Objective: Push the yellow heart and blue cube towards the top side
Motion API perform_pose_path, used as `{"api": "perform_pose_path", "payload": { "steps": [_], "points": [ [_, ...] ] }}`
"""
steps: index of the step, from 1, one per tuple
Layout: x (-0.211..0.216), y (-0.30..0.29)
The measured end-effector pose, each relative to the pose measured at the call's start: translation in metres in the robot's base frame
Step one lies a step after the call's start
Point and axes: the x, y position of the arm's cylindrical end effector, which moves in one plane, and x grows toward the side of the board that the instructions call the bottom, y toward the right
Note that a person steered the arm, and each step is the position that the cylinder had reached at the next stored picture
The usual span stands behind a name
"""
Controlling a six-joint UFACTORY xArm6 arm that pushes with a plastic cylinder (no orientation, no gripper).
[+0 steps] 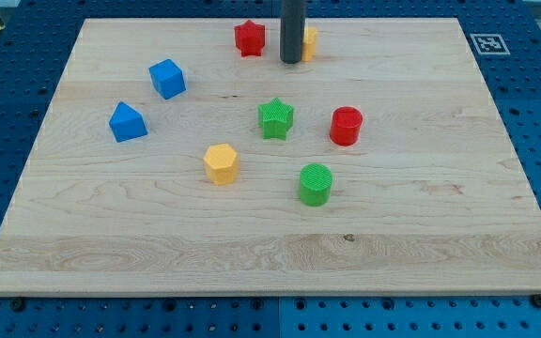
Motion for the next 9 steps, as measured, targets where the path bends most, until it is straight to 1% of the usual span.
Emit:
{"api": "perform_pose_path", "payload": {
  "steps": [1, 2, 3, 4, 5, 6, 7, 8, 9],
  "points": [
    [0.009, 0.023],
    [0.010, 0.032],
    [0.028, 0.003],
    [0.075, -0.057],
    [0.124, -0.141],
    [0.111, -0.213],
    [0.096, -0.229],
    [0.087, -0.216],
    [0.056, -0.213]
  ]
}}
